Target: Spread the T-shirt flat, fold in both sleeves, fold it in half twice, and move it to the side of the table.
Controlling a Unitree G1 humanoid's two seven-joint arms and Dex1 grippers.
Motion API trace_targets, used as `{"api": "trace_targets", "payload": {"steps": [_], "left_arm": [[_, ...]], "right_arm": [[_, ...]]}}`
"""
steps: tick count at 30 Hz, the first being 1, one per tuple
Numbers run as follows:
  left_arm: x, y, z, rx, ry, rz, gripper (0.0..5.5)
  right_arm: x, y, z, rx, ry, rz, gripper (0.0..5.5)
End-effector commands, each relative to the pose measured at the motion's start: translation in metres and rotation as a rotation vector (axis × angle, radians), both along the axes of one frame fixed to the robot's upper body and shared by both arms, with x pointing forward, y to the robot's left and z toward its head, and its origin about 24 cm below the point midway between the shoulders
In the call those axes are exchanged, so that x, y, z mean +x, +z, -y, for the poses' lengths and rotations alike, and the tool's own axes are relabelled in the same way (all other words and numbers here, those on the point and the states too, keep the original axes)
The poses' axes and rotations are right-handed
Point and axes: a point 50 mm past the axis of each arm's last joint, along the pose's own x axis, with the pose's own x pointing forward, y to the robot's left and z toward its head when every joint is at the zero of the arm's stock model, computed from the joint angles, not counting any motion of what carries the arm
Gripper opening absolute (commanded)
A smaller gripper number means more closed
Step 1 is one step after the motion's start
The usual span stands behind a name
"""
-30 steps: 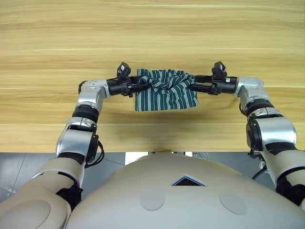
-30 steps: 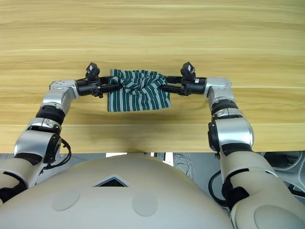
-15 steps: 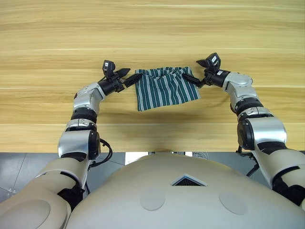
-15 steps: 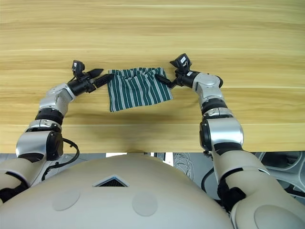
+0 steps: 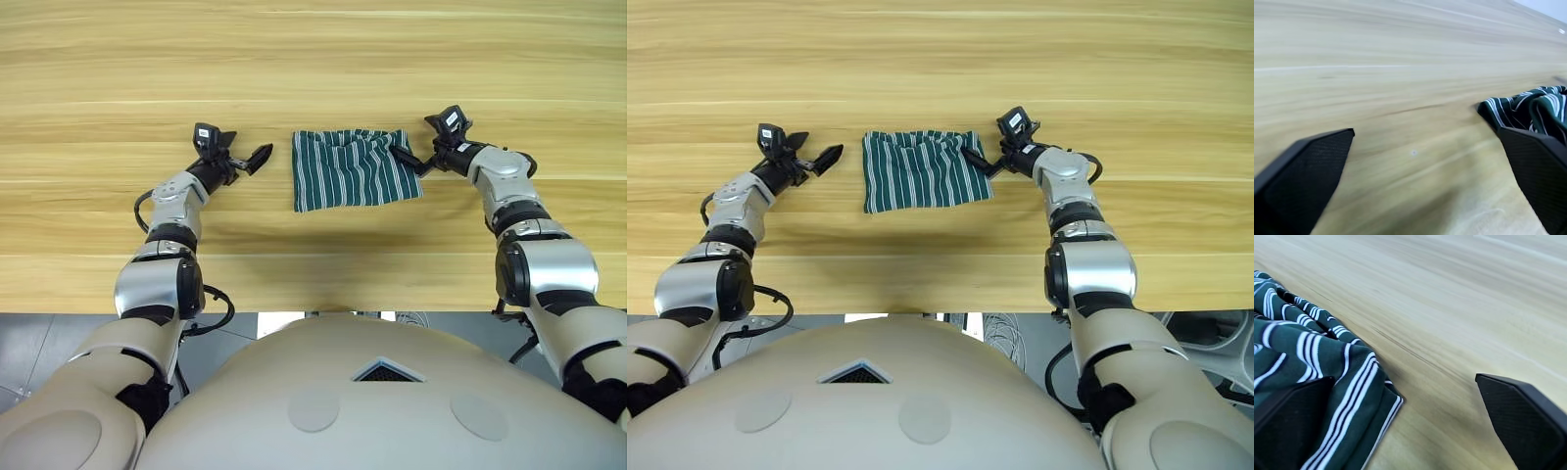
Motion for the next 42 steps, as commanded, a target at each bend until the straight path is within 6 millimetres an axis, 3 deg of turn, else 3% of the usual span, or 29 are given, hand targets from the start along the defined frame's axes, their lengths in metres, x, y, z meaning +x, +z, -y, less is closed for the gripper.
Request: {"api": "trace_targets", "payload": {"steps": [1, 5, 9, 14, 19, 26, 35, 42], "left_arm": [[0.014, 0.038, 0.005, -0.128, -0.026, 0.289, 5.39], [0.01, 0.066, 0.009, -0.179, -0.034, 0.498, 5.39], [0.002, 0.085, 0.009, -0.187, 0.011, 0.615, 5.39], [-0.008, 0.099, 0.0, -0.221, 0.08, 0.688, 5.39], [-0.011, 0.102, -0.002, -0.248, 0.086, 0.698, 5.39], [-0.015, 0.101, 0.004, -0.271, 0.065, 0.697, 5.39], [-0.016, 0.102, 0.007, -0.282, 0.077, 0.702, 5.39], [-0.015, 0.103, 0.007, -0.285, 0.085, 0.71, 5.39]], "right_arm": [[0.007, 0.035, 0.0, 0.173, 0.121, 0.224, 5.4], [0.0, 0.061, 0.002, 0.271, 0.295, 0.377, 5.4], [-0.002, 0.065, -0.013, 0.133, 0.523, 0.375, 5.4], [-0.018, 0.056, -0.035, 0.177, 0.898, 0.146, 5.4], [-0.012, 0.051, -0.052, 0.188, 0.979, -0.03, 5.4], [0.0, 0.042, -0.068, 0.173, 0.939, -0.227, 5.4], [0.009, 0.019, -0.083, 0.018, 0.668, -0.278, 5.4], [0.006, 0.001, -0.073, -0.035, 0.452, -0.33, 5.4]]}}
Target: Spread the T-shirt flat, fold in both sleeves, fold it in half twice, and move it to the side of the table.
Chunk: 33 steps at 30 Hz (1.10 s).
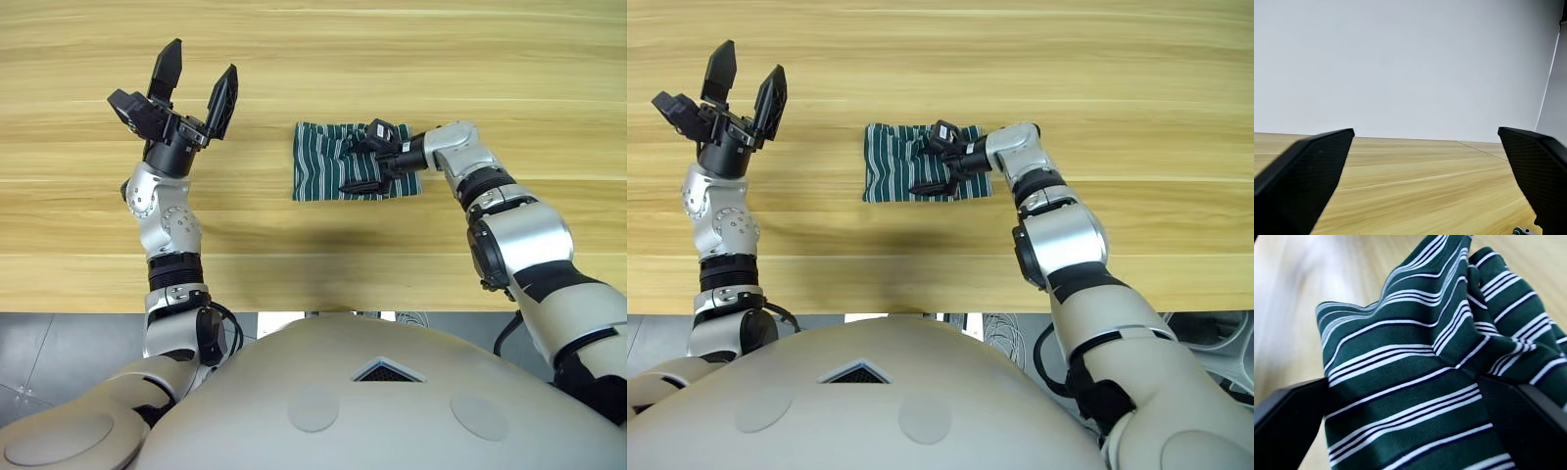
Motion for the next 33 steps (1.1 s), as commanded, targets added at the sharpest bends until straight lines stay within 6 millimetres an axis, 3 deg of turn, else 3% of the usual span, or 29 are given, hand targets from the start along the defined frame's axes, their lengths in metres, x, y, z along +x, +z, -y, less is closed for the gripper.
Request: {"api": "trace_targets", "payload": {"steps": [1, 4, 8, 13, 16, 20, 25, 28, 33], "left_arm": [[0.001, 0.003, 0.0, -0.014, 0.011, 0.018, 5.39], [0.0, 0.004, 0.0, -0.014, 0.015, 0.024, 5.39], [-0.005, 0.006, -0.003, -0.015, 0.035, 0.036, 5.39], [-0.011, 0.007, -0.004, -0.012, 0.05, 0.047, 5.39], [-0.011, 0.007, -0.002, -0.004, 0.046, 0.05, 5.39], [-0.011, 0.006, -0.001, -0.003, 0.049, 0.052, 5.39], [-0.01, 0.005, -0.001, 0.005, 0.058, 0.056, 5.39], [-0.01, 0.005, -0.003, 0.005, 0.065, 0.061, 5.39], [-0.008, 0.009, -0.009, 0.051, 0.144, 0.097, 5.39]], "right_arm": [[0.0, -0.01, 0.011, -0.072, -0.146, -0.013, 5.4], [0.004, -0.012, 0.024, -0.065, -0.335, 0.006, 5.4], [0.001, -0.022, 0.065, -0.116, -0.68, 0.055, 5.4], [-0.025, -0.035, 0.141, -0.188, -1.241, 0.056, 5.4], [-0.039, -0.034, 0.174, -0.223, -1.447, 0.078, 5.4], [-0.041, -0.028, 0.19, -0.227, -1.534, 0.109, 5.4], [-0.035, -0.02, 0.192, -0.231, -1.534, 0.179, 5.4], [-0.022, -0.004, 0.194, -0.161, -1.549, 0.279, 5.4], [-0.004, 0.034, 0.2, 0.11, -1.606, 0.531, 5.4]]}}
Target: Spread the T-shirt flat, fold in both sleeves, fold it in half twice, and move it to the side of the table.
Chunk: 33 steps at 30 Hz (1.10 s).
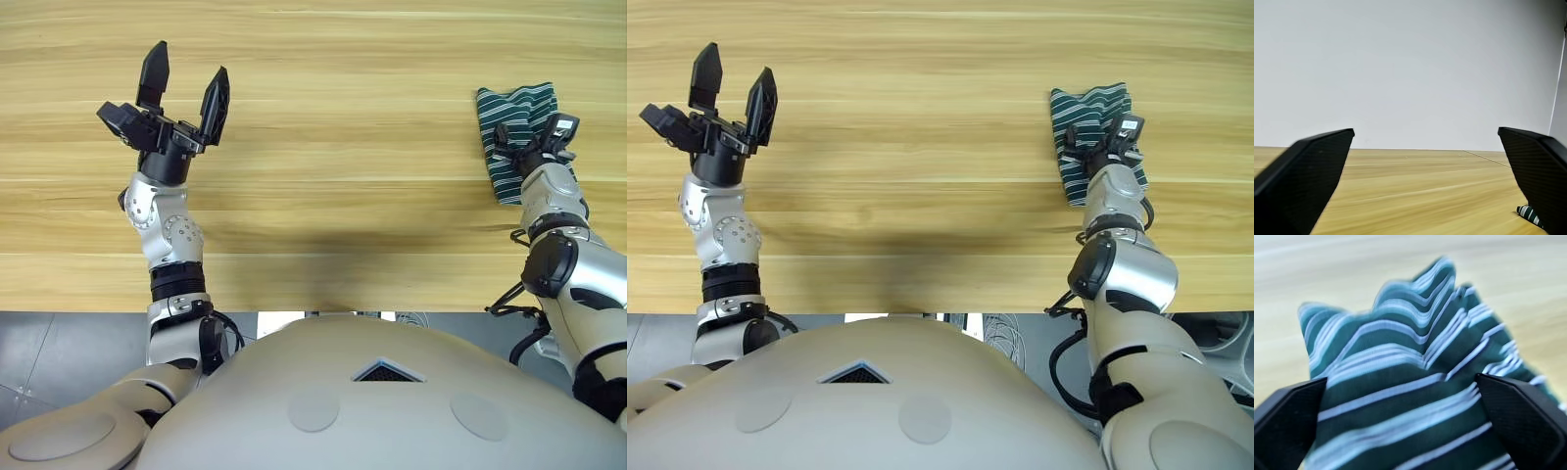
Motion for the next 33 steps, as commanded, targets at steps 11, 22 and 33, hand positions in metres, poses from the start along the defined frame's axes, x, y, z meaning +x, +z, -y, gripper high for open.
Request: {"api": "trace_targets", "payload": {"steps": [11, 22, 33], "left_arm": [[0.021, -0.004, -0.034, 0.198, 0.371, -0.002, 5.39], [0.024, -0.005, -0.033, 0.328, 0.445, 0.036, 5.39], [0.025, -0.003, -0.033, 0.32, 0.451, 0.052, 5.39]], "right_arm": [[0.023, 0.056, -0.036, -0.095, 0.215, 0.619, 5.4], [0.023, 0.057, -0.044, -0.134, 0.236, 0.644, 5.4], [0.023, 0.057, -0.047, -0.148, 0.259, 0.655, 5.4]]}}
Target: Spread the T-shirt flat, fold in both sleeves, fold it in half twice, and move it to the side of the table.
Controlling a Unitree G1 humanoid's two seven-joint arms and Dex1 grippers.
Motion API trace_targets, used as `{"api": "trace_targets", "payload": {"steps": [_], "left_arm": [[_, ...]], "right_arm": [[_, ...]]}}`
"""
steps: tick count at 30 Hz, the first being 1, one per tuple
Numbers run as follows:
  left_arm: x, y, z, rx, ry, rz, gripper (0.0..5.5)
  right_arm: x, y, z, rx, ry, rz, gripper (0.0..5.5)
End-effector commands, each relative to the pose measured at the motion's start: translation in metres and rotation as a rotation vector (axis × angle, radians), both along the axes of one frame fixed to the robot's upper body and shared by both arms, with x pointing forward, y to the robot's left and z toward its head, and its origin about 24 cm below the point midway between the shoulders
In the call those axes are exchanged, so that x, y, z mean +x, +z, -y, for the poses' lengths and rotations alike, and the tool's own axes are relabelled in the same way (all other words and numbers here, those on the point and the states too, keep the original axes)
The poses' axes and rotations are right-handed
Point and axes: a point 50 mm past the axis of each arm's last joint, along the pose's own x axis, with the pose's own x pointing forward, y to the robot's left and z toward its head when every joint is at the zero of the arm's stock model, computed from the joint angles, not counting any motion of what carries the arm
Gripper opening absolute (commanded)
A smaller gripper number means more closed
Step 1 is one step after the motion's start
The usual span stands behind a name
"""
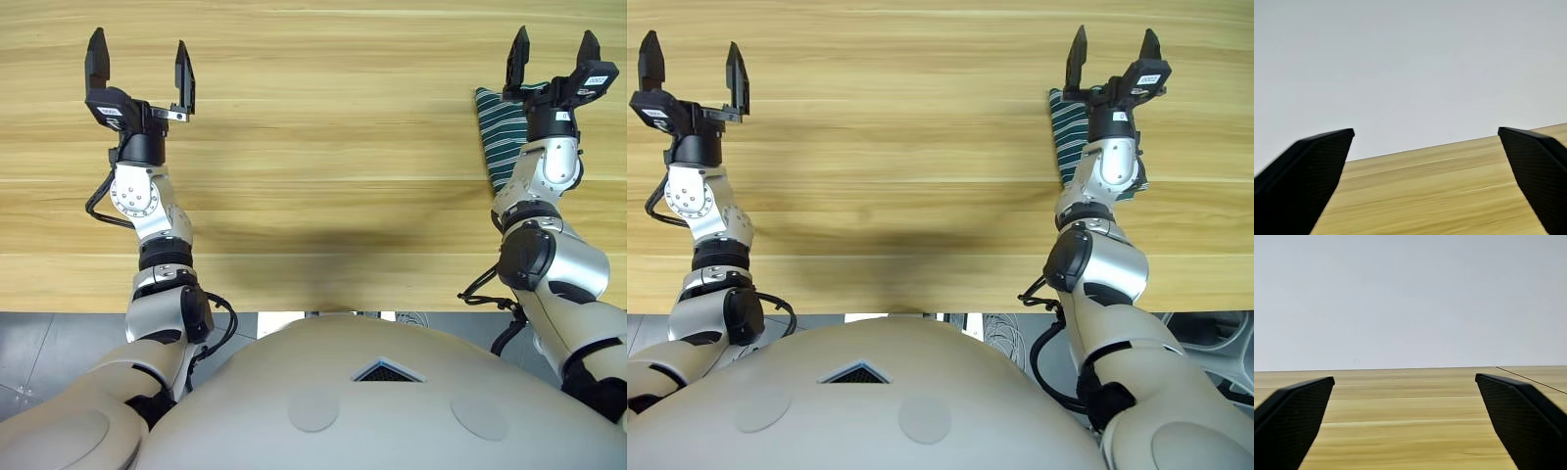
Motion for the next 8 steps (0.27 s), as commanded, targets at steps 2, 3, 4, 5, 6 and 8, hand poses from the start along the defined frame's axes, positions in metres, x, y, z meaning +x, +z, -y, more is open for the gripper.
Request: {"api": "trace_targets", "payload": {"steps": [2, 3, 4, 5, 6, 8], "left_arm": [[0.0015, 0.004, -0.0015, 0.024, 0.002, 0.016, 5.39], [0.0014, 0.0041, -0.0015, 0.024, 0.002, 0.017, 5.39], [0.0015, 0.0041, -0.0013, 0.026, 0.004, 0.019, 5.39], [0.0017, 0.0043, -0.0011, 0.028, 0.008, 0.02, 5.39], [0.0021, 0.0047, -0.0013, 0.033, 0.019, 0.025, 5.39], [0.0034, 0.0064, -0.0015, 0.042, 0.05, 0.038, 5.39]], "right_arm": [[-0.0003, 0.0, -0.0014, -0.009, 0.011, 0.004, 5.4], [-0.0002, 0.0001, -0.0016, -0.01, 0.012, 0.005, 5.4], [-0.0001, 0.0003, -0.0018, -0.01, 0.013, 0.006, 5.4], [0.0, 0.0005, -0.0019, -0.01, 0.014, 0.007, 5.4], [0.0, 0.0006, -0.002, -0.011, 0.014, 0.008, 5.4], [0.0, 0.0008, -0.0023, -0.013, 0.015, 0.01, 5.4]]}}
